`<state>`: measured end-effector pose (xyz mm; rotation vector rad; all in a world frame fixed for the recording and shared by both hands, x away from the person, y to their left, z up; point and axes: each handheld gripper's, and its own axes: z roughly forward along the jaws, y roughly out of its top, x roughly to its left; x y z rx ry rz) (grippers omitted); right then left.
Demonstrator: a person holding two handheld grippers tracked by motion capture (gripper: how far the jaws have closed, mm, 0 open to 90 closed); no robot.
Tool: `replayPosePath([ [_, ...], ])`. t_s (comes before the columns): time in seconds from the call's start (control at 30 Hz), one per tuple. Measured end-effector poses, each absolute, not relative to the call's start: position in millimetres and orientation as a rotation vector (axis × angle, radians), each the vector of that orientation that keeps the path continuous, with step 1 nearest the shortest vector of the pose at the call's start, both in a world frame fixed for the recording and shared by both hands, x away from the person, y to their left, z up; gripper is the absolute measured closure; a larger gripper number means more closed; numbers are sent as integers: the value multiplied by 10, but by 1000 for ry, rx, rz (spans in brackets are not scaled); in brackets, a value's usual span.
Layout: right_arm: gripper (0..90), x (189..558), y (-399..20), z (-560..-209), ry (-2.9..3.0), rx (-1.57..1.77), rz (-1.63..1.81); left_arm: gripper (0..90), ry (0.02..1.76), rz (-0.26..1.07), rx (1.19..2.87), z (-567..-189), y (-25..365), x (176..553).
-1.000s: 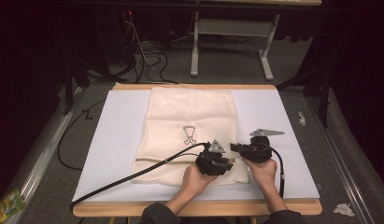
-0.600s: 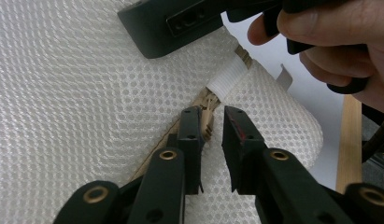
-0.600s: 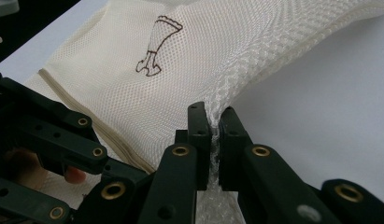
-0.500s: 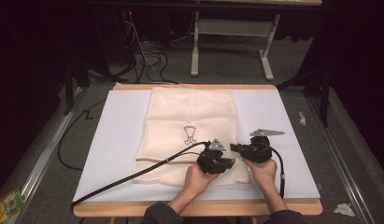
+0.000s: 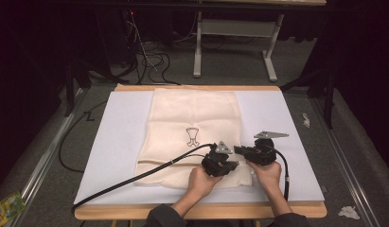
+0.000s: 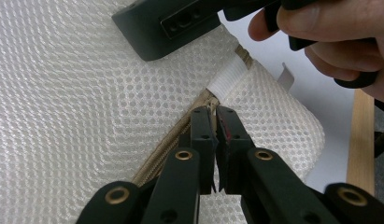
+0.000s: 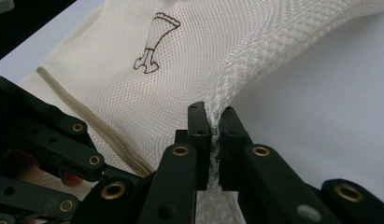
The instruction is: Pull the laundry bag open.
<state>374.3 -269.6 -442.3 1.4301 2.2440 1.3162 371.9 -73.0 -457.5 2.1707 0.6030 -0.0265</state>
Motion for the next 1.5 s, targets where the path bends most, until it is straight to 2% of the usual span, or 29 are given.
replayPosePath([
  [1.5,876,3725,-2739,-4426,2267,1389,1306,871,624,45,2188,-4520,-529,3671],
])
